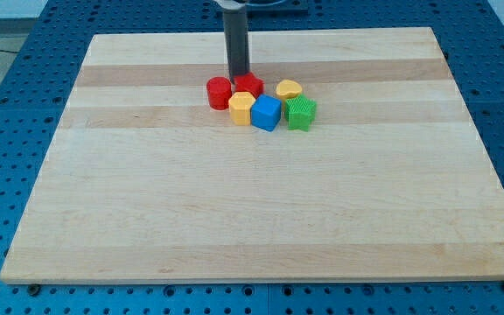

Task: Move red circle to the left center

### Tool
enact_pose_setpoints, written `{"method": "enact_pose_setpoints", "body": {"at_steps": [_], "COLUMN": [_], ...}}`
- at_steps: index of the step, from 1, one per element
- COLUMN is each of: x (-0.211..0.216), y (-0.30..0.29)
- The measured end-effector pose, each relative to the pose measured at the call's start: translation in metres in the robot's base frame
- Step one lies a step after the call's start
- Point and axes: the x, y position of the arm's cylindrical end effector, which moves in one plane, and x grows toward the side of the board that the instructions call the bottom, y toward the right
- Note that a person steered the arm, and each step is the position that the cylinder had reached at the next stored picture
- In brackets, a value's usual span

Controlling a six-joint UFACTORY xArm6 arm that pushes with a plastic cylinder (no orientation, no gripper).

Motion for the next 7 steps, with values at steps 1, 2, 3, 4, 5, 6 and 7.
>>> {"method": "enact_pose_setpoints", "body": {"at_steps": [1,2,3,4,5,6,7], "x": [0.014,0.011,-0.008,0.003,-0.005,0.009,0.009], "y": [0.003,-0.021,-0.079,-0.140,-0.173,-0.193,-0.187]}}
